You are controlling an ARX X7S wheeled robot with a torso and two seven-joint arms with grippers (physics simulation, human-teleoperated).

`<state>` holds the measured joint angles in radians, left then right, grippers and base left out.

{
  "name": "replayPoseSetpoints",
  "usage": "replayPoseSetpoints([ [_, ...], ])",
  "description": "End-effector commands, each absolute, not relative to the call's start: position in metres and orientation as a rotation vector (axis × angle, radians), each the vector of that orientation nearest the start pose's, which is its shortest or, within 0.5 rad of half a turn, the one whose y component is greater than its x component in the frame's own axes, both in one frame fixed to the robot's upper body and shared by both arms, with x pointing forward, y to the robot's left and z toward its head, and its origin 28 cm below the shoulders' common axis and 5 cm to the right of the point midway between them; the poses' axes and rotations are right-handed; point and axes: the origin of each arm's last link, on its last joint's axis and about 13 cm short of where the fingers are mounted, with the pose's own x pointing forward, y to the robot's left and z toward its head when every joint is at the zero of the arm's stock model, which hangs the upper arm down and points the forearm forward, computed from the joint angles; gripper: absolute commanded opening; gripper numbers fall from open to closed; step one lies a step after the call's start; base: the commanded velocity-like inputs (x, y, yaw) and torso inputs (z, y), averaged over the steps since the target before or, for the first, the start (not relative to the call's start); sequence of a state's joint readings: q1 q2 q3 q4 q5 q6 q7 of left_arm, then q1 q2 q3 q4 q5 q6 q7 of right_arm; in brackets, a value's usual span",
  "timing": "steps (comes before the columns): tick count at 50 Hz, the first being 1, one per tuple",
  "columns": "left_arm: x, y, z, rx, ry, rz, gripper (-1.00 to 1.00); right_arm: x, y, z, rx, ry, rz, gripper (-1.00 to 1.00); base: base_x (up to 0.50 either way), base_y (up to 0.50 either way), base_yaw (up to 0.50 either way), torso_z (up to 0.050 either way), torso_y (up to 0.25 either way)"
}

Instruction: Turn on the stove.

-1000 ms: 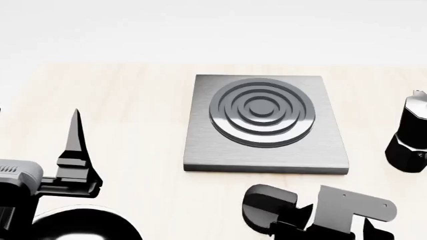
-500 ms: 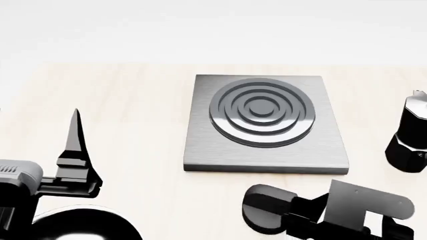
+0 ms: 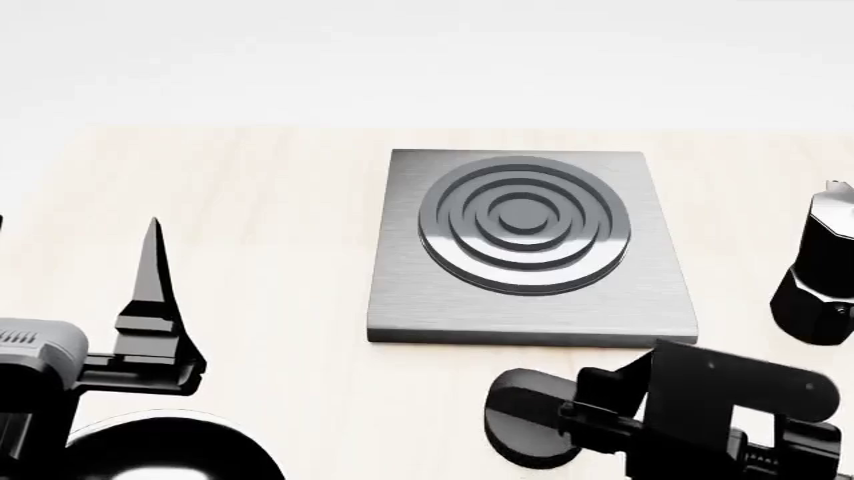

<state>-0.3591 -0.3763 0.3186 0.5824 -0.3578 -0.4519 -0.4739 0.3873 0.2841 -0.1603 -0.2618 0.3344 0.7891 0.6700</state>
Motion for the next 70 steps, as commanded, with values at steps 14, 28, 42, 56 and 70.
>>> replayPoseSetpoints([
  [14, 0.235, 0.198, 0.166, 0.044, -0.356, -0.014, 1.0, 0.261, -0.112, 0.129, -0.162, 0.028, -0.37, 1.0, 0.0, 0.0, 0.0, 0.0, 0.0],
  [28, 0.235, 0.197, 0.166, 0.046, -0.358, -0.015, 1.0, 0.257, -0.107, 0.137, -0.179, -0.031, -0.321, 1.0, 0.0, 0.0, 0.0, 0.0, 0.0],
  [42, 0.235, 0.197, 0.166, 0.047, -0.358, -0.016, 1.0, 0.253, -0.102, 0.145, -0.192, -0.058, -0.294, 1.0, 0.0, 0.0, 0.0, 0.0, 0.0],
  [56, 0.235, 0.197, 0.166, 0.046, -0.358, -0.016, 1.0, 0.248, -0.098, 0.153, -0.201, -0.11, -0.276, 1.0, 0.0, 0.0, 0.0, 0.0, 0.0],
  [70, 0.236, 0.198, 0.165, 0.05, -0.357, -0.011, 1.0, 0.248, -0.095, 0.155, -0.224, -0.146, -0.248, 1.0, 0.0, 0.0, 0.0, 0.0, 0.0],
])
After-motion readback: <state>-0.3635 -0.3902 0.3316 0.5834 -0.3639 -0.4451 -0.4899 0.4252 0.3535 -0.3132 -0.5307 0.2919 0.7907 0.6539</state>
